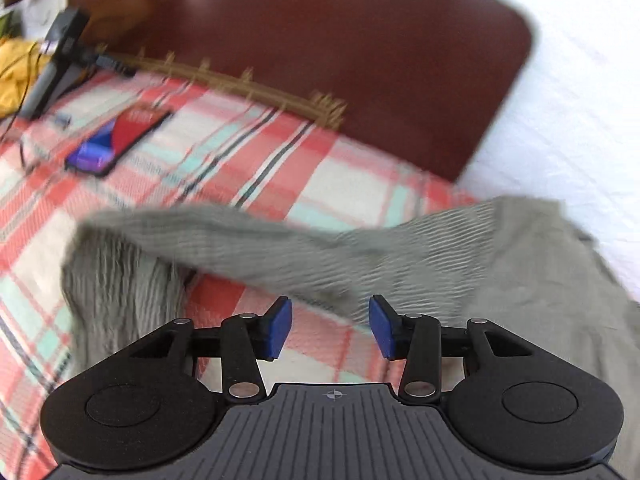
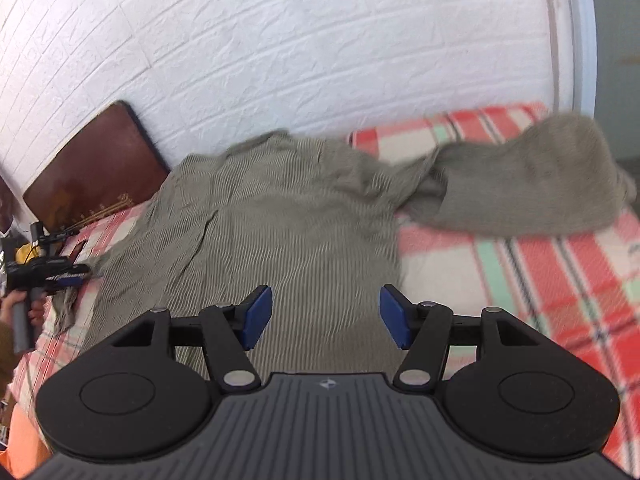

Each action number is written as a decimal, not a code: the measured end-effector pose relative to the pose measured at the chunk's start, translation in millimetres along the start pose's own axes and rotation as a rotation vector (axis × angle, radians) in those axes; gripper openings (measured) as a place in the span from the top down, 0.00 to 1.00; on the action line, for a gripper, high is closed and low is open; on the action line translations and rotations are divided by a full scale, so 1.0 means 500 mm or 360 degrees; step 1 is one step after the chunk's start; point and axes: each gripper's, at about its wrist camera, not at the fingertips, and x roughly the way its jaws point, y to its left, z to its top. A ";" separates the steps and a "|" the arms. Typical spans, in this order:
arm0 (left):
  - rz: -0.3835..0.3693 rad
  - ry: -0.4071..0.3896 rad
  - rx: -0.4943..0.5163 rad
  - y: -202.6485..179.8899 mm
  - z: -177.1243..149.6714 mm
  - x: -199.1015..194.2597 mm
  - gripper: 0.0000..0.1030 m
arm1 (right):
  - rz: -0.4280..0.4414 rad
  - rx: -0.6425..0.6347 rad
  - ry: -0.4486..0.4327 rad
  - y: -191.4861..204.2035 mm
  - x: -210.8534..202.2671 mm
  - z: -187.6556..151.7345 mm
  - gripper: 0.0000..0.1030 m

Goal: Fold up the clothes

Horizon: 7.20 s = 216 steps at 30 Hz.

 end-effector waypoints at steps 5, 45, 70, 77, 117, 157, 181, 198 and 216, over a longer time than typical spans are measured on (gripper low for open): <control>-0.0094 -0.0163 0.0229 -0.096 0.069 -0.029 0.26 | 0.0019 -0.0100 -0.0062 0.017 0.059 0.115 0.34; -0.0124 -0.0044 0.0829 -0.351 0.171 0.304 0.48 | 0.0090 -0.0033 0.0112 0.079 0.483 0.310 0.38; -0.0454 -0.0211 0.0851 -0.520 0.137 0.344 0.86 | 0.0628 -0.0054 -0.0145 0.201 0.586 0.326 0.89; -0.0056 -0.0256 0.1014 -0.519 0.111 0.391 0.53 | 0.0257 -0.0250 -0.0089 0.195 0.607 0.278 0.88; 0.0025 0.0017 0.1123 -0.389 0.092 0.384 1.00 | 0.0021 -0.0102 0.0185 0.027 0.561 0.282 0.95; -0.0667 -0.0059 0.1776 -0.974 -0.335 0.025 0.27 | -0.0589 0.0304 0.0012 -0.335 0.089 0.103 0.39; -0.0580 0.0050 0.1467 -1.020 -0.316 0.091 1.00 | -0.0226 0.0102 -0.0538 -0.333 -0.105 0.085 0.95; -0.0450 0.0080 0.1676 -0.971 -0.399 0.091 0.55 | -0.0201 0.0125 0.0037 -0.271 -0.161 -0.244 0.71; -0.0457 0.0172 0.1608 -0.970 -0.387 0.110 0.96 | -0.0220 0.0435 -0.0032 -0.383 -0.051 -0.121 0.94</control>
